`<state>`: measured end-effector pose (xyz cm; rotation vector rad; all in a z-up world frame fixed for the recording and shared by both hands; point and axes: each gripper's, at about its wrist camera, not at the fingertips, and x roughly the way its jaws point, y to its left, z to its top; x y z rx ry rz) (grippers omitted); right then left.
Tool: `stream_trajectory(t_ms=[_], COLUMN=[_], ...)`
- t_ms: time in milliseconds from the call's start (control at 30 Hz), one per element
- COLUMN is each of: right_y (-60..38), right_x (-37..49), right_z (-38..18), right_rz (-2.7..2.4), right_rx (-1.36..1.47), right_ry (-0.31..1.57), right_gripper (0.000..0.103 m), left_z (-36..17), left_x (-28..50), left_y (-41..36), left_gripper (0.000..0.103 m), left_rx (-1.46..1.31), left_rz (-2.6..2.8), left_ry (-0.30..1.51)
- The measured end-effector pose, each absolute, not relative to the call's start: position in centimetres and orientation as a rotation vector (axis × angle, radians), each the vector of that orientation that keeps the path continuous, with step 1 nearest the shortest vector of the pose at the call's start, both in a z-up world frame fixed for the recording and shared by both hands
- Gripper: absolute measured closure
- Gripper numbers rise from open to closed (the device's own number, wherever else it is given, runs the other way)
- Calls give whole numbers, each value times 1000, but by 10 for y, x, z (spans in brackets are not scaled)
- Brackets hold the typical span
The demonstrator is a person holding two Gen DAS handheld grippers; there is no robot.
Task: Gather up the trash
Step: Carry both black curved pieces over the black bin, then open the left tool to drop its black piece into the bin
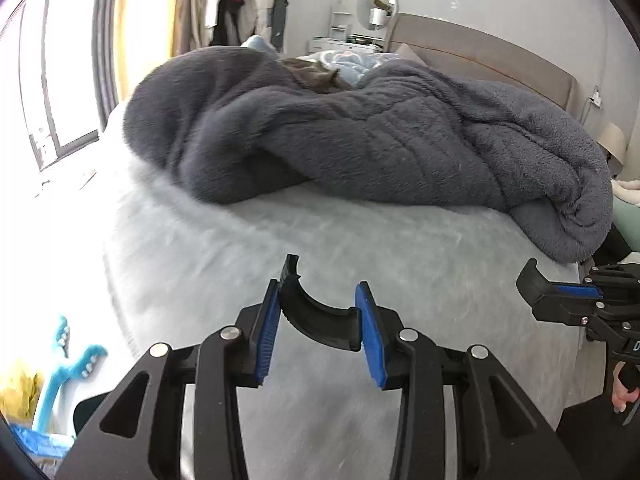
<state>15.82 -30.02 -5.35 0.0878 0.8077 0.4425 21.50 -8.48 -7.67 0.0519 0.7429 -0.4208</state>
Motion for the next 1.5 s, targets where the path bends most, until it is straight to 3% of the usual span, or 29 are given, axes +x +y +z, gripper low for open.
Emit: stream_trajectory(t_ms=[800,1500], right_y=[-131,-16], right_x=[162,184], right_z=[-63,-83], right_rz=[638,788], right_rx=[13,-51], right_ry=[806,856], right_gripper=[93,93], left_z=[-112,-203], left_x=[164,158], left_y=[86,173], left_gripper=[62,60], left_rx=[-95,-185], left_rz=[-108,-16], left_ry=[855,1144])
